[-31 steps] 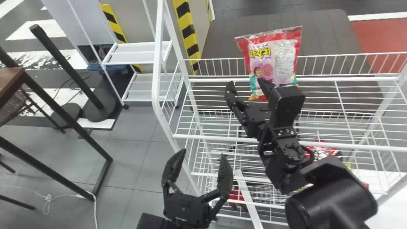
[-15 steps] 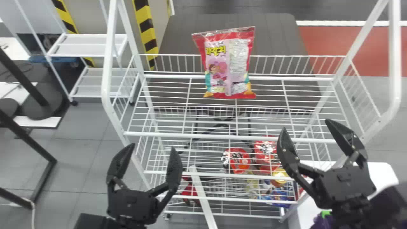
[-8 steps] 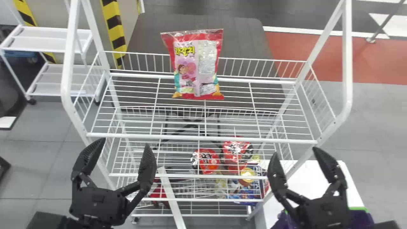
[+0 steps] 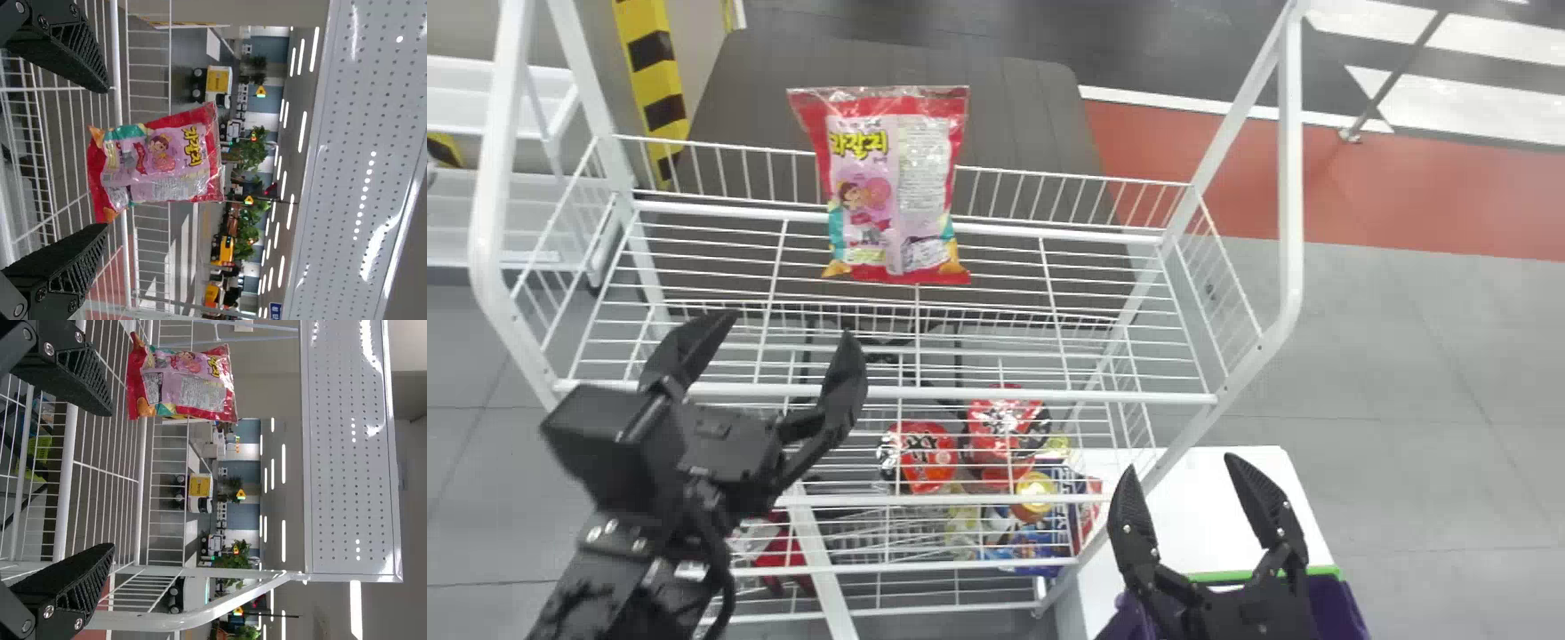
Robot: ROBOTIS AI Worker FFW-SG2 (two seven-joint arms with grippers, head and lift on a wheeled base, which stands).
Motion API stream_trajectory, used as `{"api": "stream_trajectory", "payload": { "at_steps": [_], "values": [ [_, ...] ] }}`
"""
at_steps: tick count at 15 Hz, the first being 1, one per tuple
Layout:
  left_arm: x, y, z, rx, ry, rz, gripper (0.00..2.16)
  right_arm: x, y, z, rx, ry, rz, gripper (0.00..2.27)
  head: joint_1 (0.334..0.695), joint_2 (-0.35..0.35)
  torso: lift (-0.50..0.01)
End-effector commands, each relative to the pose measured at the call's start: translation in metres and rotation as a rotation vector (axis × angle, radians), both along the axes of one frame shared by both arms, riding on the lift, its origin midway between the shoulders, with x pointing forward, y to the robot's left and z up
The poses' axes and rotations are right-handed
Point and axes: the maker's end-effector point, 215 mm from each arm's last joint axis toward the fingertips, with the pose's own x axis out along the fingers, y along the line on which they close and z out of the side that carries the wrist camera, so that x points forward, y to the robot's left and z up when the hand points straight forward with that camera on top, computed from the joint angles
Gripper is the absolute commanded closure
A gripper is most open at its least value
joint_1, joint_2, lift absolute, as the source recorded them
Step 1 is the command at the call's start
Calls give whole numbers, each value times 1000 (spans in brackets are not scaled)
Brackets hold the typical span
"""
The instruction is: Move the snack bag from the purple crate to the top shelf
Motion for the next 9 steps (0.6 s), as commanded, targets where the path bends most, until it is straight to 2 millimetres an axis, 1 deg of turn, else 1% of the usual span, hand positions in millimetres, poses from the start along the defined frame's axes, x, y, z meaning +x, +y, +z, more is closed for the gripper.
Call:
{"api": "stream_trajectory", "payload": {
  "at_steps": [1,2,3,5,6,7,8,9],
  "values": [
    [28,-28,7,-22,9,-26,90,-13,-9,-2,1,-18,-18,124,695,-262,-1],
    [39,-39,1,-16,34,-37,90,-19,-11,-2,0,-23,-20,124,695,-277,-1],
    [50,-51,3,-26,38,-45,90,-24,-15,0,1,-35,-29,124,695,-294,-1],
    [71,-64,5,-36,39,-37,87,-29,-25,3,1,-46,-51,124,695,-333,-1],
    [81,-76,5,-34,40,-41,87,-32,-30,5,-3,-51,-56,124,695,-342,-1],
    [89,-82,4,-32,43,-40,90,-35,-33,8,-1,-60,-61,124,695,-350,-1],
    [101,-83,1,-24,49,-29,90,-40,-36,15,4,-89,-68,124,695,-350,-1],
    [109,-88,-5,3,52,-35,87,-44,-36,20,7,-106,-68,124,695,-350,-1]
  ]
}}
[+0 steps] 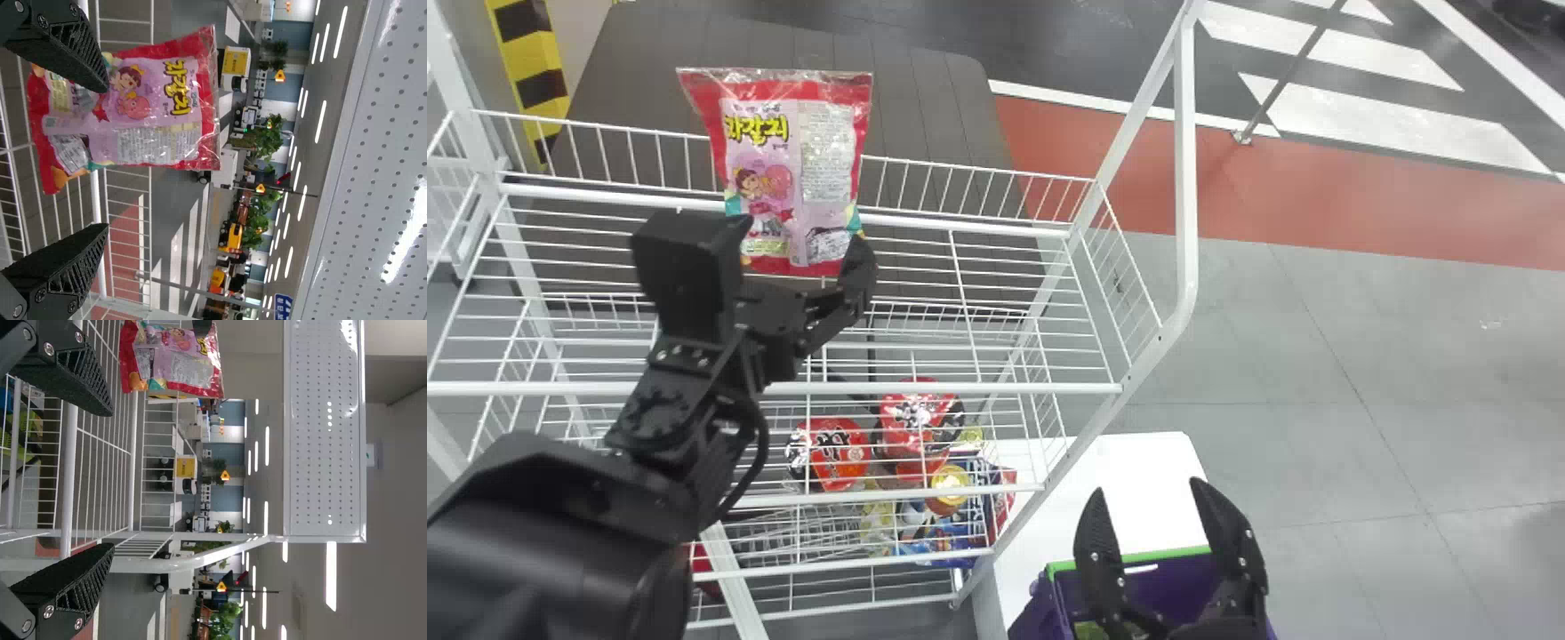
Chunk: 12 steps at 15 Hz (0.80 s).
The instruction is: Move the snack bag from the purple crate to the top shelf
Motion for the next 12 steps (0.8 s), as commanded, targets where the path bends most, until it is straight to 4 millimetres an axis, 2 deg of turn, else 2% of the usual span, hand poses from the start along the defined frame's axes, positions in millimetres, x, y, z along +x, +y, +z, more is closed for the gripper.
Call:
{"api": "stream_trajectory", "payload": {
  "at_steps": [1,4,7,12],
  "values": [
    [19,-10,-13,50,11,-5,90,-8,-2,8,3,-30,-3,124,695,-350,-1],
    [35,-2,-33,83,44,31,107,-17,-12,11,4,-54,-23,124,695,-350,-1],
    [43,0,-35,72,56,42,154,-24,-18,13,-1,-77,-33,124,695,-350,-1],
    [62,10,-43,42,104,92,154,-27,-17,14,-3,-99,-29,124,695,-350,-1]
  ]
}}
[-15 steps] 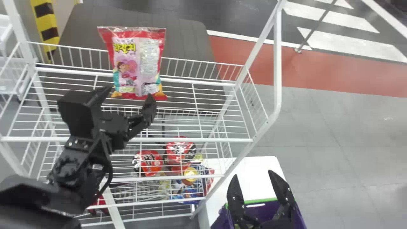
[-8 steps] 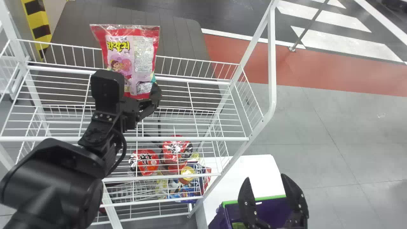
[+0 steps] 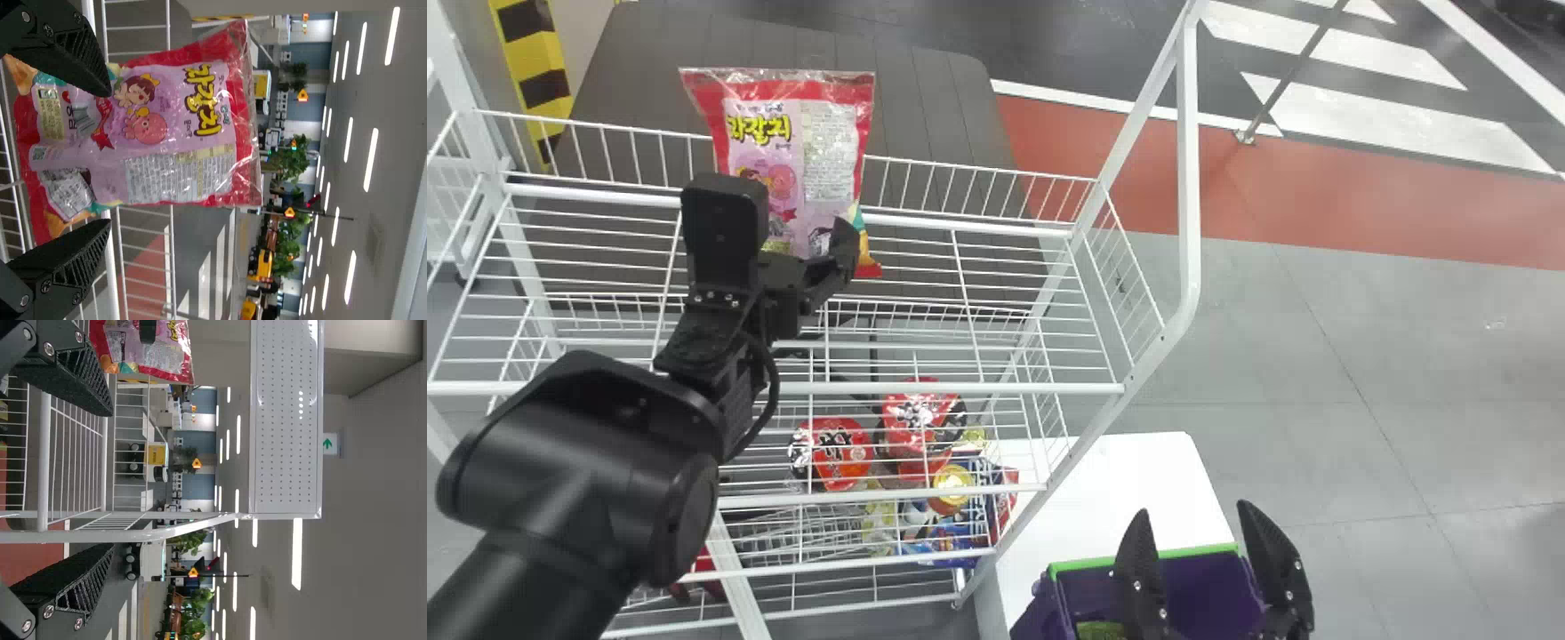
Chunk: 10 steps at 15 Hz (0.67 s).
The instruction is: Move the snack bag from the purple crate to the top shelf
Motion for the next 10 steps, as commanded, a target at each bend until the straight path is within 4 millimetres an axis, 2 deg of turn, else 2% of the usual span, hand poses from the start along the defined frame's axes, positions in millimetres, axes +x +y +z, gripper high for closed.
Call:
{"api": "stream_trajectory", "payload": {
  "at_steps": [1,6,10],
  "values": [
    [6,-2,0,-57,29,4,154,-1,-2,-1,-3,-7,-2,124,695,-350,-1],
    [7,-6,-3,-135,70,6,154,0,-3,-4,-7,-20,-2,124,695,-350,-1],
    [12,-4,-20,-99,78,8,154,-2,-4,-1,-9,-43,-5,124,695,-350,-1]
  ]
}}
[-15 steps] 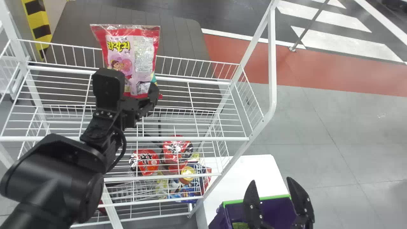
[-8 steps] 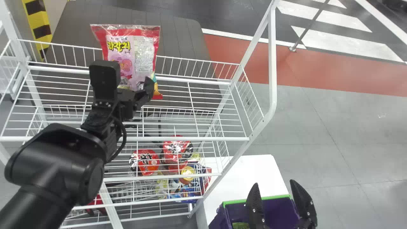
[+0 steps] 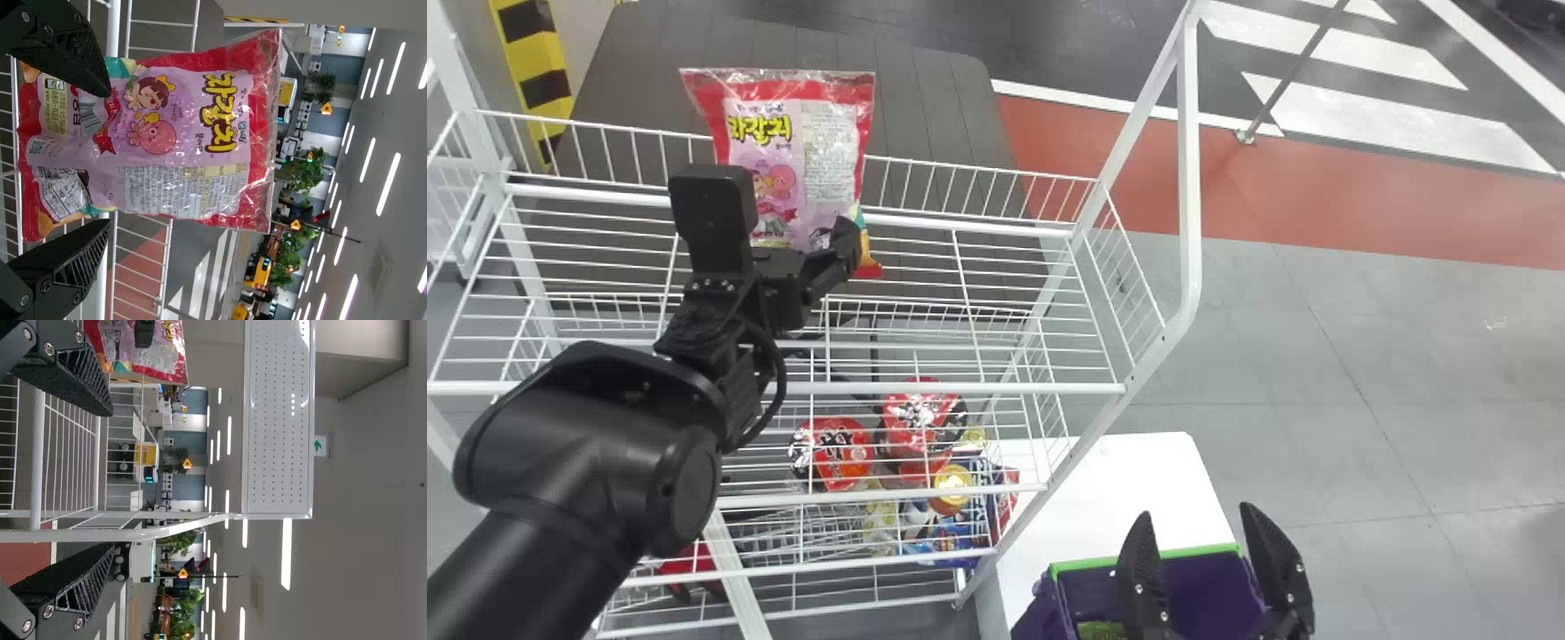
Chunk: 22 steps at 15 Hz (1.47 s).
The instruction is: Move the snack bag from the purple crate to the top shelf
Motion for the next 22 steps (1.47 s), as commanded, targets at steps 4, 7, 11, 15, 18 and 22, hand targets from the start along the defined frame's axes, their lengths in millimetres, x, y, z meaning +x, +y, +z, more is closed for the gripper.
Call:
{"api": "stream_trajectory", "payload": {
  "at_steps": [4,7,11,15,18,22],
  "values": [
    [6,0,-2,3,-21,-2,164,3,-1,0,-2,-13,-2,124,695,-350,-1],
    [12,4,-5,11,-20,-1,208,2,-1,1,-2,-25,-2,124,695,-350,-1],
    [15,4,-4,10,-34,-9,417,1,-1,-1,-2,-26,-2,124,695,-350,-1],
    [14,0,-3,14,-40,-29,1096,0,1,3,-1,-46,0,124,695,-350,-1],
    [9,-4,-7,16,-36,-39,1096,-2,3,5,2,-63,4,124,695,-350,-1],
    [-4,-2,-9,15,-41,-25,1325,-2,4,3,2,-67,6,124,695,-350,-1]
  ]
}}
